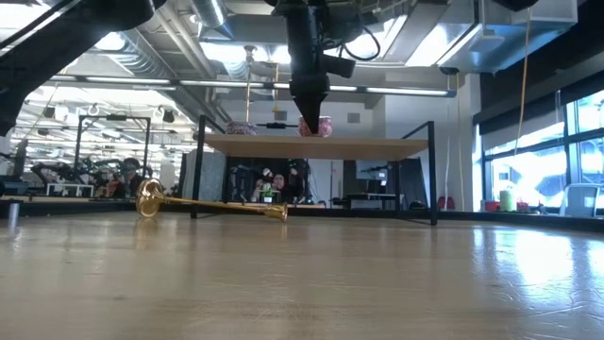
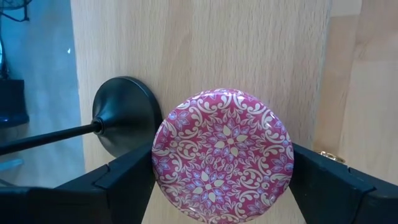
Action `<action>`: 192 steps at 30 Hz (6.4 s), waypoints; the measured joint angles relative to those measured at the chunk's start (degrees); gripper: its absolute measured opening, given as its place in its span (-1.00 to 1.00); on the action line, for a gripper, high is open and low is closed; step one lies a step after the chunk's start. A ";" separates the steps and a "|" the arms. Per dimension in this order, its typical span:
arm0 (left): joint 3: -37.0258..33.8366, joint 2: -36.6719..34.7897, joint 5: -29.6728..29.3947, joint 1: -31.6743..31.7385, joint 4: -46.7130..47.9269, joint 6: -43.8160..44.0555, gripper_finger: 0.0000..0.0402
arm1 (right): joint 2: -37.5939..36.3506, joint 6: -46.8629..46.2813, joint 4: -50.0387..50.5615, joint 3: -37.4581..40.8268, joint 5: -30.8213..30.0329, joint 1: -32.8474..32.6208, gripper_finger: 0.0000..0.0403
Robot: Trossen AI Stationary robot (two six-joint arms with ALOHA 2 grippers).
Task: Pick & Place candle stick holders
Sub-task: Put the pink scented candle on the shelf, then put the gold candle holder on the shelf
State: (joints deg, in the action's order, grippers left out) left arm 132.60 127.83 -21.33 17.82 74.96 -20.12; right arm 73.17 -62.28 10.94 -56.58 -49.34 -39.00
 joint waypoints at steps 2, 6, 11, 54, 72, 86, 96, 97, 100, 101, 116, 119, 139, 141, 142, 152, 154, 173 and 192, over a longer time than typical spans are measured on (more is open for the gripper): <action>0.00 0.00 -0.11 0.04 0.00 0.00 0.62 | 0.00 0.05 0.02 0.00 0.32 0.00 -0.23; 0.00 0.00 0.03 0.11 0.00 0.31 0.61 | 0.00 -0.06 0.04 0.01 2.32 0.00 -0.24; 0.00 0.00 0.22 0.11 0.00 0.42 0.61 | 0.00 0.10 0.94 0.00 3.02 0.00 -0.41; 0.00 0.00 -2.83 0.15 -0.66 4.56 0.61 | 0.00 1.70 1.75 0.00 4.60 -0.09 -0.57; 0.00 0.00 -1.56 0.15 -0.61 3.40 0.61 | 0.00 1.70 1.73 0.00 4.58 -0.09 -0.57; 0.00 0.00 -0.89 0.33 -0.48 2.97 0.61 | 0.00 1.71 2.04 0.00 4.56 -0.09 -0.57; 0.02 0.00 1.11 0.33 -0.46 3.85 0.62 | 0.00 1.87 2.15 0.00 4.56 -0.09 -0.57; 0.02 0.00 1.12 0.34 -0.46 3.87 0.62 | 0.00 1.87 2.14 0.00 4.56 -0.09 -0.57; 0.02 0.00 0.85 0.37 -0.42 3.83 0.63 | 0.00 1.89 2.15 0.00 4.56 -0.09 -0.57; 0.02 0.00 0.68 0.41 -0.42 3.83 0.64 | 0.00 1.90 2.14 0.00 4.56 -0.09 -0.57; 0.02 0.00 0.45 0.75 -0.04 3.75 0.96 | 0.00 2.07 2.15 0.00 4.54 -0.09 -0.57; 0.02 0.00 0.22 0.73 0.49 3.39 0.98 | 0.00 2.07 2.14 0.00 4.54 -0.09 -0.57; 0.02 0.00 -4.54 0.32 5.63 3.86 0.97 | 0.00 2.29 2.16 0.00 4.56 -0.09 -0.57; 0.02 0.00 -4.56 0.18 6.37 4.45 0.97 | 0.00 2.29 2.14 0.02 4.56 -0.09 -0.57; 0.02 0.00 -4.56 0.08 6.49 4.96 0.97 | 0.00 2.29 2.16 0.00 4.56 -0.08 -0.57; 0.10 -2.30 -4.69 -1.20 7.74 9.96 0.98 | 0.00 2.29 2.12 0.00 5.08 -0.07 -0.57; 0.13 -2.85 -4.62 -1.48 8.15 10.90 0.98 | 0.00 2.29 2.01 0.00 5.83 -0.07 -0.57; 0.22 -8.70 5.36 -7.44 15.25 25.81 0.97 | 0.02 3.03 1.68 0.02 11.16 -0.07 -0.57; 0.00 -9.07 15.31 -22.88 15.06 46.05 0.97 | 0.02 7.35 1.70 0.02 23.19 -0.07 -0.57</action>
State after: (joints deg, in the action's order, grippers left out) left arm 132.60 118.76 -6.03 -5.05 90.02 25.93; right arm 73.18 -54.92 12.64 -56.55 -26.14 -39.07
